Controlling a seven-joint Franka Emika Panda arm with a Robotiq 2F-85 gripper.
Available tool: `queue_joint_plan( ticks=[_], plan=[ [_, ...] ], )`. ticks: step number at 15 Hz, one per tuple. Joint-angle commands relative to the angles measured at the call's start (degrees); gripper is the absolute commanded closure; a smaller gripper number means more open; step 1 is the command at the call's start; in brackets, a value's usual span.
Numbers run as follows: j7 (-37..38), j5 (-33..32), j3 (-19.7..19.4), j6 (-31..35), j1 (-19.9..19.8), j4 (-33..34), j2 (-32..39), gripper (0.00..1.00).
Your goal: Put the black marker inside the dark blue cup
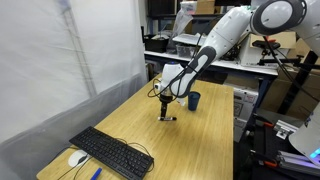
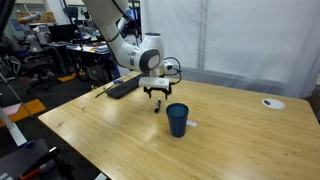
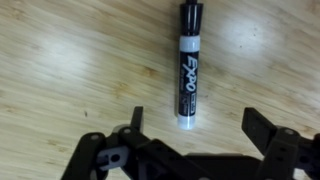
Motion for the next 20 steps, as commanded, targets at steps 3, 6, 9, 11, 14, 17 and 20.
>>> queue_joint_plan(
  ticks=[3, 6, 9, 11, 14, 17, 20],
  plan=[
    [0.4, -0.9, -0.6, -3.5, 0.4, 4.4, 2.7, 0.0],
    [-0.3, -1.0, -0.3, -3.8, 0.3, 5.6, 4.0, 0.0],
    [-0.5, -1.2, -0.3, -4.0, 0.4, 6.5, 4.8, 0.0],
    [-0.5, -1.3, -0.3, -4.1, 0.6, 6.8, 5.0, 0.26],
    [-0.2, -1.5, -0.5, -4.0, 1.2, 7.1, 5.0, 0.47],
    [-0.2, -1.8, -0.5, -4.0, 1.4, 7.3, 5.0, 0.67],
    [0.0, -2.2, -0.7, -3.8, 1.6, 7.4, 4.9, 0.88]
  ],
)
